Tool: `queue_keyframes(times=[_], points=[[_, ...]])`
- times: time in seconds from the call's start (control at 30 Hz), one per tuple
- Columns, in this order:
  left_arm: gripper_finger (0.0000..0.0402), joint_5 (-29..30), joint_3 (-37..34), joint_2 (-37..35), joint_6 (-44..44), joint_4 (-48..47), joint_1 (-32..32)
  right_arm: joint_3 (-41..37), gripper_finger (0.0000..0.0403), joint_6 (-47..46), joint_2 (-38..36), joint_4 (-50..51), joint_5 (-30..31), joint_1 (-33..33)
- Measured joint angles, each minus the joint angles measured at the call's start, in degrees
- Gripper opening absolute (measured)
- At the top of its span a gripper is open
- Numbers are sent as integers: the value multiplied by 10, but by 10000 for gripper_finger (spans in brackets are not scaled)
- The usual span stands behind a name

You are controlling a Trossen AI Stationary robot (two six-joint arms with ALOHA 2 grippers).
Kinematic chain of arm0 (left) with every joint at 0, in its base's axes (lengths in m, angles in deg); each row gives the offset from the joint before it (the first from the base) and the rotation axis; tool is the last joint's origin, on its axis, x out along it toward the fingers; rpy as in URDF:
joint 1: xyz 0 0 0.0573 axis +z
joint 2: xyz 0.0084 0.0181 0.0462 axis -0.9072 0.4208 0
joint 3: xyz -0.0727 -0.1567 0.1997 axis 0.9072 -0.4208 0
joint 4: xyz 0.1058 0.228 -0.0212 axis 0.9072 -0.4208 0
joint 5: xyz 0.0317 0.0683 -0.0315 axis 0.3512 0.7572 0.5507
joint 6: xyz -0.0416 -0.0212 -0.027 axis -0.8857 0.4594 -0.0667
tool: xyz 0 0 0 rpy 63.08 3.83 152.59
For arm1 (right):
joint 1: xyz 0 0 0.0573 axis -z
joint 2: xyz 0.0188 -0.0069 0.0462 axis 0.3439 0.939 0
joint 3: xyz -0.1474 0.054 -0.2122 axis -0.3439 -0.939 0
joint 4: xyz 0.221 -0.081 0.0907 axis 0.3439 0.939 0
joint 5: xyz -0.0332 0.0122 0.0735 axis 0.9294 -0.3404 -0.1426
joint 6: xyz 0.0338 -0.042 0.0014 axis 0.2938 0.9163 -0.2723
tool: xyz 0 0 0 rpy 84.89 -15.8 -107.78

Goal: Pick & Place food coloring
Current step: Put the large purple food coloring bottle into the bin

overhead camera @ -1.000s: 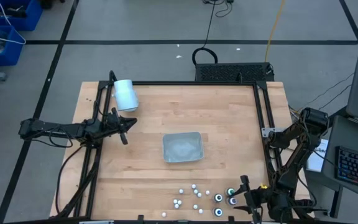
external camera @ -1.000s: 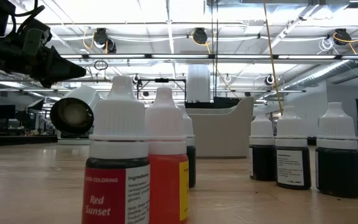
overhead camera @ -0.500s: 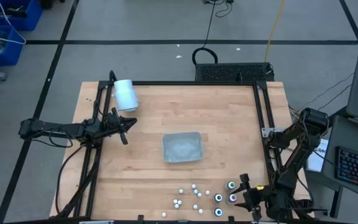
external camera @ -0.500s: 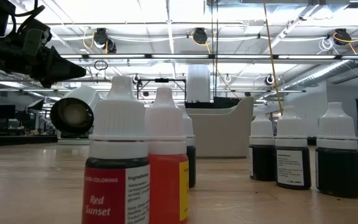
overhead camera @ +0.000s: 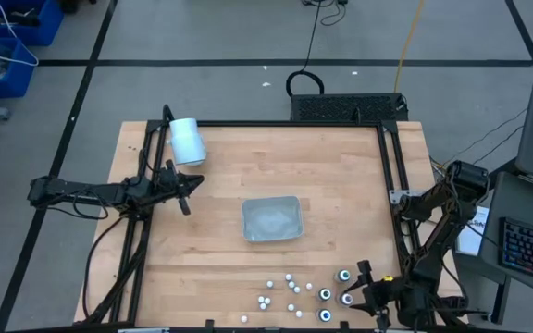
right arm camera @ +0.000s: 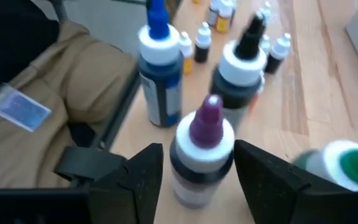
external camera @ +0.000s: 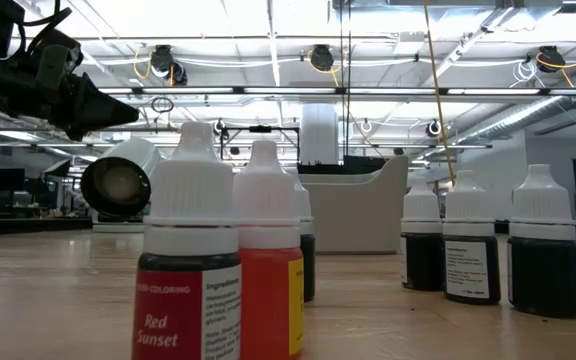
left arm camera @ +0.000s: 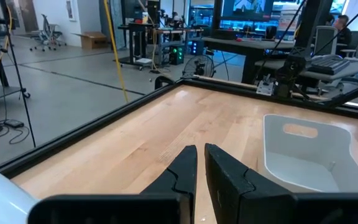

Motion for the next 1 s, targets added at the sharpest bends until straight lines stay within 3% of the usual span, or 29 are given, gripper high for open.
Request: queue_keyframes(times=[0.17,0.7,0.9,1.0], points=[[37,0,0,0,0,0,0,0,174,29,-1,-44,1,3],[37,0,0,0,0,0,0,0,167,17,-1,-26,-42,36],[37,0,0,0,0,0,0,1,111,-1,-1,-30,-43,36],[37,0,0,0,0,0,0,1,109,1,-1,-31,-46,36]])
